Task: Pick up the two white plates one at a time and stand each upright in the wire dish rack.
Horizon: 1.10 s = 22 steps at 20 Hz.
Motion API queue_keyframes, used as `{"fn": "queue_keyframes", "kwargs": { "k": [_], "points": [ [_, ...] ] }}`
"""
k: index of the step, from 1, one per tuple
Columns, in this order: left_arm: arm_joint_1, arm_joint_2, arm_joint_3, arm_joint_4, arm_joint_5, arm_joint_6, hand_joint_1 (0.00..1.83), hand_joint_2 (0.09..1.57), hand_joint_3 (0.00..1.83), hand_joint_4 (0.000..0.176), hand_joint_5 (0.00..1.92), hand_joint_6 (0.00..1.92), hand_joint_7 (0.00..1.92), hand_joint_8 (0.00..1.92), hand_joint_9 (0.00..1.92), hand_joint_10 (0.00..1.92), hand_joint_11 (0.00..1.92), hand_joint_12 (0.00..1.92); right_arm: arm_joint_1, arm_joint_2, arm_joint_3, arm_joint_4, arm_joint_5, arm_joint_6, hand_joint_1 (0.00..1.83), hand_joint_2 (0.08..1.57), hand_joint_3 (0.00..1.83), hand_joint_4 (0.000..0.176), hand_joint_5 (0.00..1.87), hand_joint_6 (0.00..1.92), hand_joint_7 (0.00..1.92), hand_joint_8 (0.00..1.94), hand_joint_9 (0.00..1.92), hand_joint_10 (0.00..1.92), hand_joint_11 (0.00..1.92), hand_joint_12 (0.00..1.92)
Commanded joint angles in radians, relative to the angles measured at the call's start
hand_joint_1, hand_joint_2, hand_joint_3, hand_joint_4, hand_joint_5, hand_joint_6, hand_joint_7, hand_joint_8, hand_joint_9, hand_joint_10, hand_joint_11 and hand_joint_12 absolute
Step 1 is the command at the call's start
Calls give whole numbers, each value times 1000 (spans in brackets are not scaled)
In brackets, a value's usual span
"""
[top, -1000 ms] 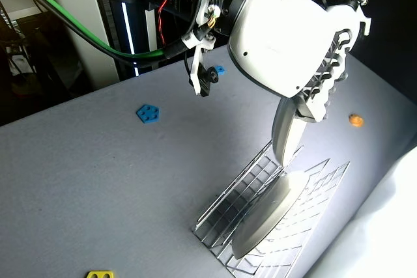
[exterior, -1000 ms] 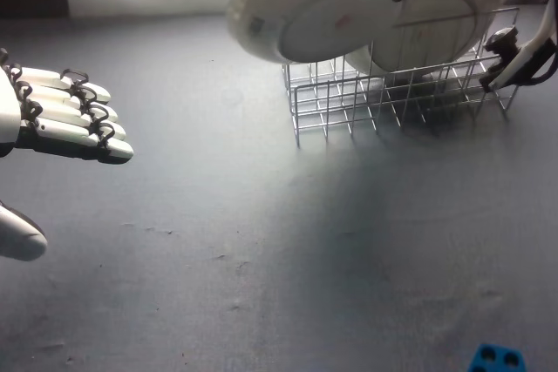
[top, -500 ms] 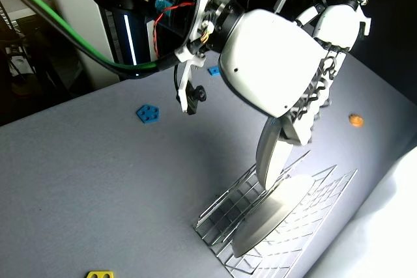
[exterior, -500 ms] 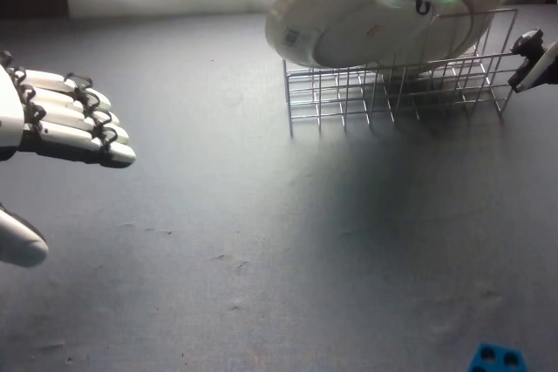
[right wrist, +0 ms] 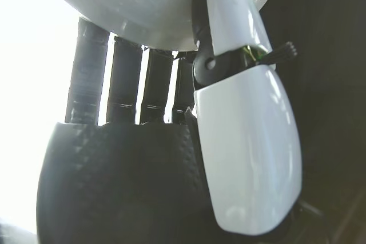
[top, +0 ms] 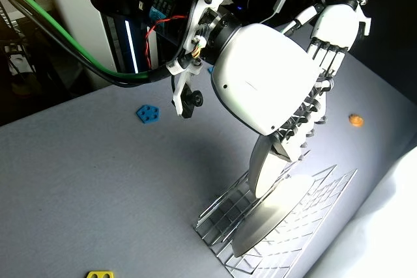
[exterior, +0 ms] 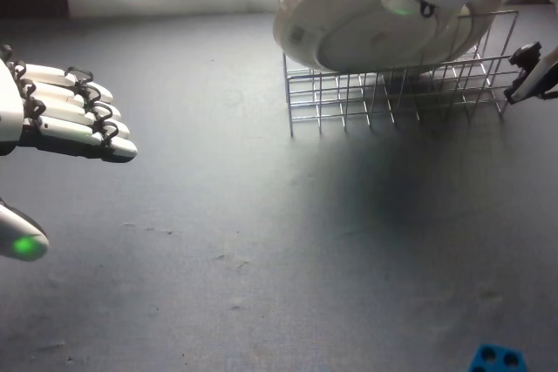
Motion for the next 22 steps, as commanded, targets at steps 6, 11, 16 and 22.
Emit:
{"fn": "queue_keyframes", "kwargs": {
  "k": [6,11,16,22],
  "points": [
    [-14,17,-7,-38,-43,-1,0,1058,0,0,164,1,177,2,137,1,0,192,-6,-24,46,-58,-9,21,1363,1142,1,0,855,1181,925,1030,876,1230,727,1342],
    [-28,15,-20,-38,-43,-6,0,1055,0,0,175,0,187,0,152,2,0,251,-9,-51,81,-57,-34,-7,1366,1132,1,0,883,1141,950,993,880,1212,725,1337],
    [-28,15,-23,-37,-61,-6,0,1054,0,0,186,0,189,1,148,0,0,239,-8,-83,138,-52,-45,-7,1369,1128,0,0,885,1105,964,983,891,1221,724,1352],
    [-40,13,-24,-37,-94,-6,0,1059,0,0,161,0,167,2,142,1,0,204,-12,-122,195,-49,-76,-15,1366,1136,0,0,858,1154,953,1009,878,1225,716,1369]
  ]
}}
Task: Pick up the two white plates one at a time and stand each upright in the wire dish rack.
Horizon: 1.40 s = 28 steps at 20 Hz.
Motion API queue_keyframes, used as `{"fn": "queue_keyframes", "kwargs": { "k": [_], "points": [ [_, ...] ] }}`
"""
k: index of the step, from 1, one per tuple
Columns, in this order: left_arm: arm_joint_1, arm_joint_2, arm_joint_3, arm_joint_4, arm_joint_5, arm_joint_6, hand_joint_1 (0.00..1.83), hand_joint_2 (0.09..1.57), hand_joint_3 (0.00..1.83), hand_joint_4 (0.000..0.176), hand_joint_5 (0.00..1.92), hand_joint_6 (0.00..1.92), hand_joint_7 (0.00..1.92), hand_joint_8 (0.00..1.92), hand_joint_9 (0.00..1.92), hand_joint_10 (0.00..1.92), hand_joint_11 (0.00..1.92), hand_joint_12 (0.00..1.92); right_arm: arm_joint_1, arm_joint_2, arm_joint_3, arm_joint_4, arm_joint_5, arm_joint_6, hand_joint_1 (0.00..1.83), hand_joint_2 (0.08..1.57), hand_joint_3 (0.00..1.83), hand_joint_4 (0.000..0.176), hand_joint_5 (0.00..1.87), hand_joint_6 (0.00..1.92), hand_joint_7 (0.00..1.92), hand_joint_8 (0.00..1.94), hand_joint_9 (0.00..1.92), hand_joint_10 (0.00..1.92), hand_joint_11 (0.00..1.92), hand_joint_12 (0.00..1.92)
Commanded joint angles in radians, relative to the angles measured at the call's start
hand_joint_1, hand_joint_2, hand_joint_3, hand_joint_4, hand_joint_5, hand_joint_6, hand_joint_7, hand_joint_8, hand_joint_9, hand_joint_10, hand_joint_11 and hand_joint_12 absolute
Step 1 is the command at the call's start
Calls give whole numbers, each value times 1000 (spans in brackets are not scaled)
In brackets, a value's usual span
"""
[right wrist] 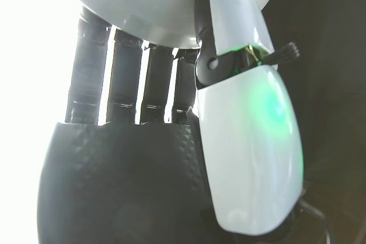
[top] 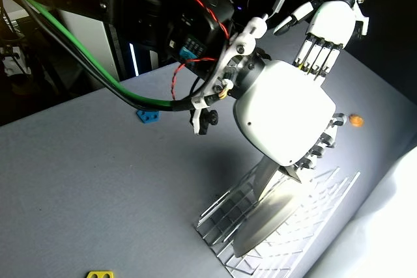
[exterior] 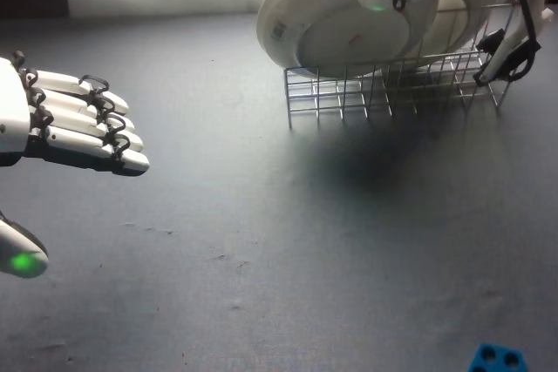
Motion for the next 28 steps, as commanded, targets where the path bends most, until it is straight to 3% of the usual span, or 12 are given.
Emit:
{"fn": "queue_keyframes", "kwargs": {
  "k": [1,6,8,9,10,11,12,14,15,17,25,28],
  "points": [
    [-11,4,-1,-66,-35,-2,0,1062,1,0,167,1,179,3,153,3,0,251,8,3,9,-66,6,2,1368,1132,0,0,867,1125,964,991,889,1226,722,1373],
    [-19,3,-11,-43,-40,-2,0,1054,0,0,186,0,202,0,171,2,0,322,-20,-4,37,-67,-14,3,1359,1155,1,0,821,1205,928,1054,835,1289,663,1425],
    [-24,3,-17,-33,-38,-2,0,1058,1,0,178,2,191,0,149,2,0,239,-28,-4,48,-68,-22,3,1363,1146,0,0,830,1171,943,1034,862,1263,680,1414],
    [-28,3,-22,-24,-23,-2,0,1050,0,0,168,1,172,2,127,2,0,178,-29,-4,55,-68,-26,5,1229,1160,1,0,844,1179,938,1085,875,940,675,1407],
    [-30,3,-25,-18,-10,-2,0,1051,0,0,173,3,175,4,130,5,0,166,-30,-6,59,-68,-31,9,1337,1144,4,0,843,1157,941,1043,872,1193,685,1416],
    [-31,3,-28,-11,12,-2,0,1058,1,0,153,1,169,1,129,3,0,195,-31,-9,62,-68,-36,10,1225,1159,1,0,847,1180,940,1078,873,925,690,1407],
    [-32,3,-29,-6,34,-2,0,1061,2,0,143,1,161,1,124,1,0,183,-33,-12,64,-68,-37,10,1337,1142,1,0,858,1154,954,1021,865,1180,695,1403],
    [-32,2,-29,-5,66,-2,0,1050,0,0,161,2,181,3,138,2,0,205,-37,-21,71,-68,-38,10,1359,1154,1,0,813,1210,936,1054,833,1283,675,1424],
    [-32,1,-29,-5,72,-2,0,1058,1,0,164,2,184,3,142,2,0,188,-39,-26,77,-68,-38,10,1216,1186,0,0,785,1267,906,1135,816,982,643,1447],
    [-36,1,-29,-5,80,-2,0,1060,1,0,184,1,199,2,162,2,0,271,-43,-36,90,-68,-37,11,1181,1190,2,11,790,1274,894,1149,852,759,608,1445],
    [-38,2,-33,-5,114,-2,0,1052,0,0,187,3,192,2,156,3,0,265,-68,-39,93,-94,-33,9,1156,1217,0,29,775,1308,816,1250,788,736,501,1446],
    [-38,2,-34,-4,114,-2,0,1048,0,0,159,1,180,4,148,3,0,239,-69,-36,93,-96,-32,9,1119,1271,3,26,670,1458,729,1382,672,795,352,1510]
  ]
}}
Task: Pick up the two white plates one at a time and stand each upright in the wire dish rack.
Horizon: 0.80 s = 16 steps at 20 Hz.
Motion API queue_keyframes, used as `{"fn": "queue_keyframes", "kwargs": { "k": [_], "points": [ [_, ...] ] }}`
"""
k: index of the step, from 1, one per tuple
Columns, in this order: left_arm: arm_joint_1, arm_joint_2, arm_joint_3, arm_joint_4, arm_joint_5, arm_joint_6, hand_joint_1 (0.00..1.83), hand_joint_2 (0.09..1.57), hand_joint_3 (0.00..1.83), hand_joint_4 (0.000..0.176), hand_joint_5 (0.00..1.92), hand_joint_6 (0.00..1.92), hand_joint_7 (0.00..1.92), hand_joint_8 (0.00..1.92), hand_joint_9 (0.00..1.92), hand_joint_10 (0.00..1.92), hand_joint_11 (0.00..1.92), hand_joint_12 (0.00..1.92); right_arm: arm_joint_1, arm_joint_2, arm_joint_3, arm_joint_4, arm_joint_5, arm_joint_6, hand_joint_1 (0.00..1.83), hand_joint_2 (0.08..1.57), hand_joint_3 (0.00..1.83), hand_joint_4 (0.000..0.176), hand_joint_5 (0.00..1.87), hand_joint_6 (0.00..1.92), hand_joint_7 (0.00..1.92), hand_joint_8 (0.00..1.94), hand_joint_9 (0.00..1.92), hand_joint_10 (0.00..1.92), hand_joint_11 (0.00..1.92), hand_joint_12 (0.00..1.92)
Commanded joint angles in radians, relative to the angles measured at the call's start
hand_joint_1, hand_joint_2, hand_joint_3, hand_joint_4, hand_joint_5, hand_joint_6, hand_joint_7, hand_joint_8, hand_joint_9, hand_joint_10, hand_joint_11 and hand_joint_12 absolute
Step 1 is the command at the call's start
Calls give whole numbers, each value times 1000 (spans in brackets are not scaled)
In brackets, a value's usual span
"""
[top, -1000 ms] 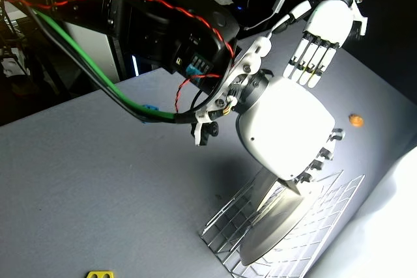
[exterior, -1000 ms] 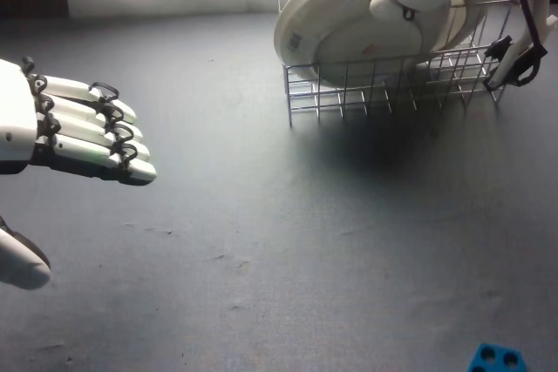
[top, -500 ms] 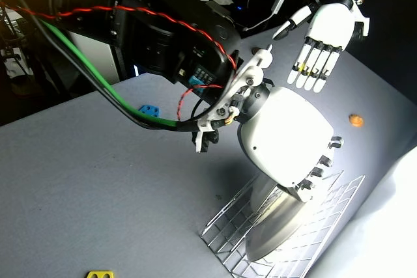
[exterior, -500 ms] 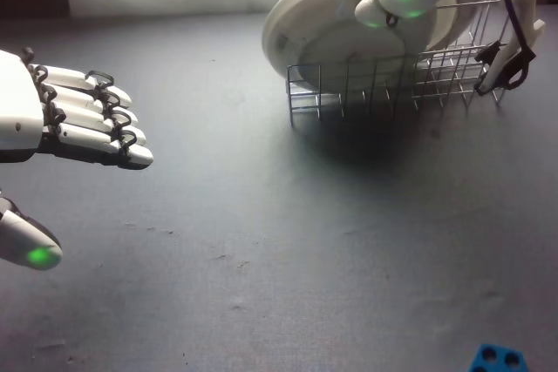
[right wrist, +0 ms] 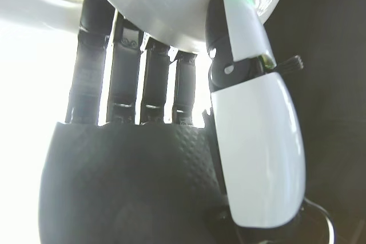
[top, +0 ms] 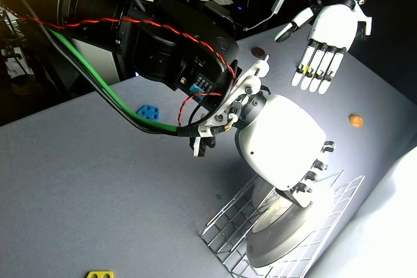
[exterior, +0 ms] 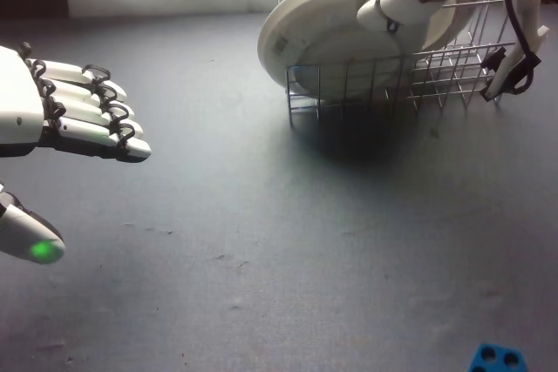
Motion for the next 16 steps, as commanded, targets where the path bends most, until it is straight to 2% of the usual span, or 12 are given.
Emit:
{"fn": "queue_keyframes", "kwargs": {
  "k": [1,2,3,4,5,6,7,8,9,12,16],
  "points": [
    [-11,7,-3,-57,-13,-2,0,1049,0,0,161,2,185,6,148,3,0,240,11,10,3,-50,24,10,1060,1293,2,0,647,1472,660,960,631,823,294,1529],
    [-11,7,-4,-56,-13,-2,0,1051,0,0,163,2,179,2,138,1,0,219,13,10,3,-50,24,10,1053,1293,0,0,651,1461,690,759,613,841,285,1512],
    [-11,7,-5,-54,-13,-2,0,1054,1,0,191,4,207,4,164,5,0,283,14,11,3,-50,23,10,1042,1304,0,0,632,1487,689,662,581,846,248,1505],
    [-12,7,-6,-52,-13,-2,0,1054,0,0,178,1,192,2,154,2,0,267,16,11,3,-50,23,10,1042,1303,0,0,632,1488,686,629,563,858,224,1512],
    [-12,7,-8,-51,-13,-2,0,1054,1,0,156,0,184,0,147,0,0,266,20,11,3,-50,23,10,1041,1241,0,0,513,964,675,610,536,859,181,1505],
    [-12,7,-8,-51,-13,-2,0,1054,0,0,152,0,184,0,147,0,0,247,22,12,3,-50,21,10,1038,1216,0,0,527,697,666,580,520,844,165,1483],
    [-12,7,-9,-51,-13,-2,0,1059,3,0,156,2,189,2,153,3,0,244,23,12,3,-50,20,10,1039,1199,0,0,551,562,661,558,509,835,152,1481],
    [-12,8,-9,-51,-13,-2,0,1056,1,0,166,6,192,4,153,3,0,241,25,13,3,-50,19,10,1019,1199,0,0,542,482,629,544,465,843,107,1489],
    [-12,8,-10,-51,-12,-2,0,1051,0,0,147,4,165,4,122,4,0,159,27,13,3,-50,19,10,1019,1184,0,0,535,422,612,523,438,831,66,1495],
    [-12,8,-12,-51,-9,-2,0,1051,0,0,170,2,193,4,155,6,0,256,32,14,0,-49,16,11,993,1130,0,0,496,252,555,404,351,805,0,1428],
    [-17,9,-16,-51,-7,-2,0,1051,0,0,170,4,191,2,154,3,0,256,51,24,-12,-49,12,11,1040,1086,0,0,489,169,531,308,287,773,0,1314]
  ]
}}
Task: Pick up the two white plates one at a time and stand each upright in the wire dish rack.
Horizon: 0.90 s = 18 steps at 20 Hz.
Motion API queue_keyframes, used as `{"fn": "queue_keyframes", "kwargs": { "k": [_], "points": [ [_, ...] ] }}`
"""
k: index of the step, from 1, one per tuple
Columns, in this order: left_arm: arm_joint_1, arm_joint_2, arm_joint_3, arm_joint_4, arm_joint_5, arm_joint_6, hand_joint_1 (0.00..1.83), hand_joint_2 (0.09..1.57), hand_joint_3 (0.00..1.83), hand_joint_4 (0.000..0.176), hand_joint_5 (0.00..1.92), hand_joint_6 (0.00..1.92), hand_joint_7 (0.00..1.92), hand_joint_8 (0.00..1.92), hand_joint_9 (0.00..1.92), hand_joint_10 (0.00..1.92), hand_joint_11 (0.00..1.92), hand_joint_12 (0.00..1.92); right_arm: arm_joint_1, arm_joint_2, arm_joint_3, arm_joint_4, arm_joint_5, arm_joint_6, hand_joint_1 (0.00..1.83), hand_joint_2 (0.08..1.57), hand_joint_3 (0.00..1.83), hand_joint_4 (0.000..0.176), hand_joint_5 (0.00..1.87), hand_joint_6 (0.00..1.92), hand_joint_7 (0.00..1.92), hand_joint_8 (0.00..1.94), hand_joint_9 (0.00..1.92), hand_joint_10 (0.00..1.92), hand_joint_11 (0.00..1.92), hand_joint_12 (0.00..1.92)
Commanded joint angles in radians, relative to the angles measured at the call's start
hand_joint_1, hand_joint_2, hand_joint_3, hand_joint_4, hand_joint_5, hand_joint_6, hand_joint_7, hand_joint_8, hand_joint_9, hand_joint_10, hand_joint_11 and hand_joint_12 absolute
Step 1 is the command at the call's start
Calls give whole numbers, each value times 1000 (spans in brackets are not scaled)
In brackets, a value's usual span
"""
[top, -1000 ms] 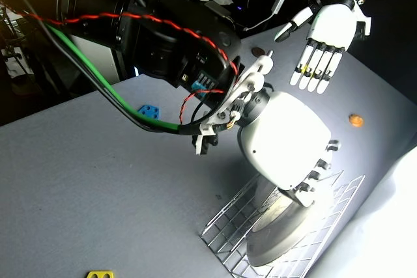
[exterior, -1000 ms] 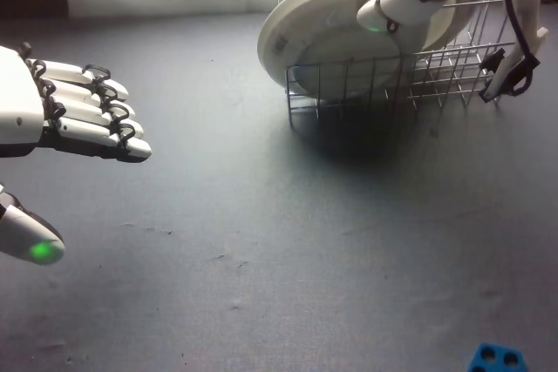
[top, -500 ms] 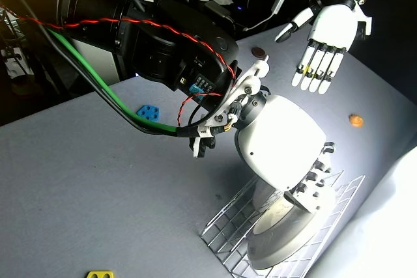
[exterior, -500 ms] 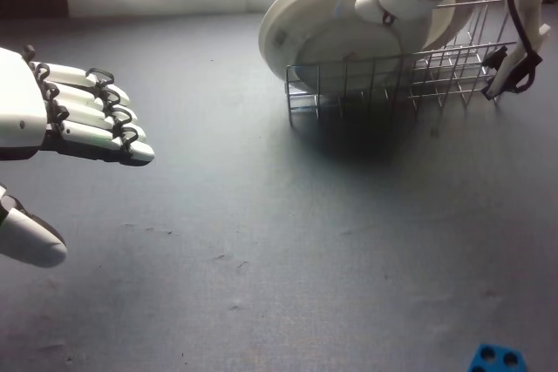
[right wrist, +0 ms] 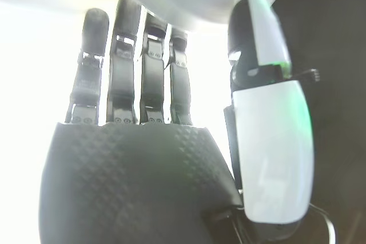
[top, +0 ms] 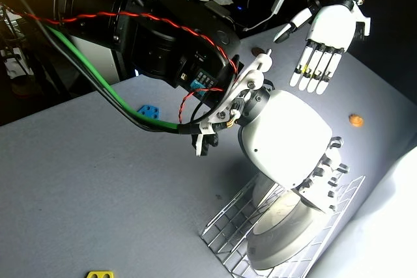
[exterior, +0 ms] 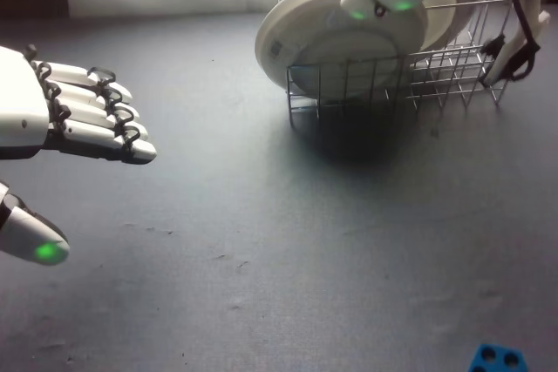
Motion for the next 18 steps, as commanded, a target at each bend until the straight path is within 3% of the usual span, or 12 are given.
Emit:
{"fn": "queue_keyframes", "kwargs": {
  "k": [1,4,6,9,12,16,18],
  "points": [
    [-10,10,-2,-56,-15,-2,0,1053,1,0,172,4,197,4,158,4,0,257,22,13,-5,-40,22,5,1013,1110,7,0,466,147,508,279,253,747,0,1254],
    [-10,10,-4,-56,-15,-2,0,1051,0,0,172,2,211,4,176,5,0,315,46,43,-42,-69,20,7,974,1121,3,0,467,99,506,212,218,746,0,1238],
    [-10,12,-8,-56,-15,-2,0,1062,3,0,179,2,202,3,156,5,0,262,38,70,-90,-192,70,36,970,1118,1,0,442,79,483,194,187,748,0,1175],
    [-10,15,-15,-56,-10,-2,0,1049,0,0,163,0,192,0,160,5,0,263,12,114,-150,-225,116,36,994,1095,0,0,428,62,466,174,173,735,0,1157],
    [-16,15,-22,-56,-1,-5,0,1051,0,0,173,8,195,4,163,5,0,267,-2,161,-211,-381,219,92,972,1078,0,0,377,30,449,141,162,710,0,1125],
    [-16,22,-65,-33,1,-23,0,1054,0,0,154,4,182,4,146,2,0,213,-27,257,-342,-493,276,97,991,1069,0,0,358,16,442,104,155,679,0,1081],
    [-18,27,-79,-26,-2,-23,0,1061,3,0,209,3,236,4,196,6,0,310,-38,301,-403,-581,276,94,921,1100,7,0,298,1,408,80,123,668,0,1012]
  ]
}}
